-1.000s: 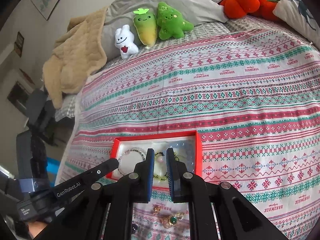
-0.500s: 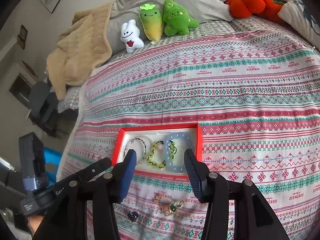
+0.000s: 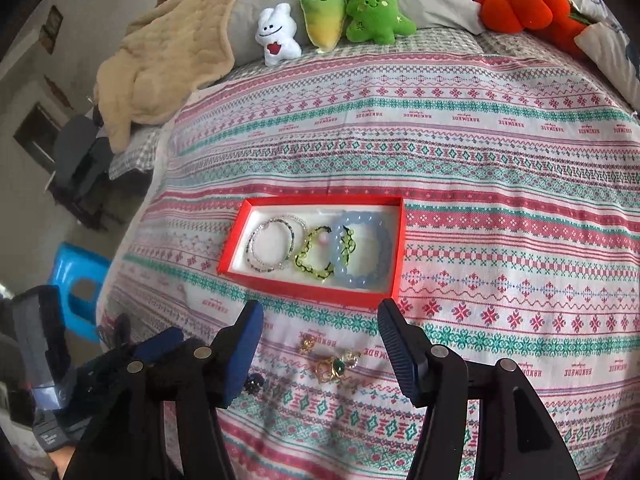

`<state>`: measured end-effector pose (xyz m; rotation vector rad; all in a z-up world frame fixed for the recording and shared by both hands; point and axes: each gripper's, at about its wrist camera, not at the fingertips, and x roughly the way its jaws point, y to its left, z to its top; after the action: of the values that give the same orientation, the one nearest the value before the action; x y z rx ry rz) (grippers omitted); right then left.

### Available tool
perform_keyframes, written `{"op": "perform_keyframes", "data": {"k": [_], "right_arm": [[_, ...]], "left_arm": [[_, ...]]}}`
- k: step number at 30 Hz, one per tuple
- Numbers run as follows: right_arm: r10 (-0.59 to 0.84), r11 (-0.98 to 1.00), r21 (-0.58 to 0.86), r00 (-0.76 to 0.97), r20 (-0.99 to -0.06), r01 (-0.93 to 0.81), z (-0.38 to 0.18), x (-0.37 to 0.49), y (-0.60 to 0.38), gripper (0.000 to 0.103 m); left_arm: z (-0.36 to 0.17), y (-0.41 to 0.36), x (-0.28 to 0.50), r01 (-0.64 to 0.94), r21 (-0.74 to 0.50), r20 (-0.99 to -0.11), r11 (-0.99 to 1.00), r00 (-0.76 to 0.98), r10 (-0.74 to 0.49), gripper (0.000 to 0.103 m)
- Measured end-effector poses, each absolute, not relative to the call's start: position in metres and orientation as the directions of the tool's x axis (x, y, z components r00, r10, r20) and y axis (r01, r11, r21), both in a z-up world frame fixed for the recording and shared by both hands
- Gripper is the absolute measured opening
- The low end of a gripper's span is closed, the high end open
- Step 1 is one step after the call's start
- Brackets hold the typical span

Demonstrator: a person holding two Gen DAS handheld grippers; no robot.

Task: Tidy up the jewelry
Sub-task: 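Move both tools back over the gold rings and black ring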

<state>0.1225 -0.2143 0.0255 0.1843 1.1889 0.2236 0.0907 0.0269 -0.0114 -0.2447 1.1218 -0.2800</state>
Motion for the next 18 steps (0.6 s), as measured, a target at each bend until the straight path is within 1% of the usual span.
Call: {"op": "perform_keyframes", "data": {"k": [1, 3, 6, 14, 18], "right_arm": [[0.269, 0.963, 0.26, 0.342, -0.9, -0.073, 0.024, 0.121, -0.214, 0.061], [0.244, 0.969, 0.24, 0.314, -0.918, -0.053, 0.02, 0.116, -0.215, 0.061], [0.217, 0.976, 0.215, 0.274, -0.937, -0.038, 0.013, 0.11, -0.215, 0.061], [0.205, 0.978, 0.207, 0.196, -0.959, -0.014, -0.003, 0.098, -0.214, 0.062], [0.193, 0.981, 0.195, 0.159, -0.968, -0.001, -0.013, 0.098, -0.213, 0.063]], "left_arm": [[-0.013, 0.024, 0.087, 0.104, -0.322, -0.855, 0.941, 0.395, -0.336, 0.058], [-0.016, 0.017, 0.08, 0.122, -0.291, -0.874, 0.949, 0.37, -0.315, 0.059], [-0.015, 0.009, 0.072, 0.138, -0.269, -0.879, 0.953, 0.369, -0.302, 0.059], [-0.034, -0.003, 0.069, 0.123, -0.224, -0.907, 0.967, 0.336, -0.253, 0.059], [-0.041, -0.007, 0.07, 0.139, -0.184, -0.914, 0.973, 0.34, -0.221, 0.059]]}}
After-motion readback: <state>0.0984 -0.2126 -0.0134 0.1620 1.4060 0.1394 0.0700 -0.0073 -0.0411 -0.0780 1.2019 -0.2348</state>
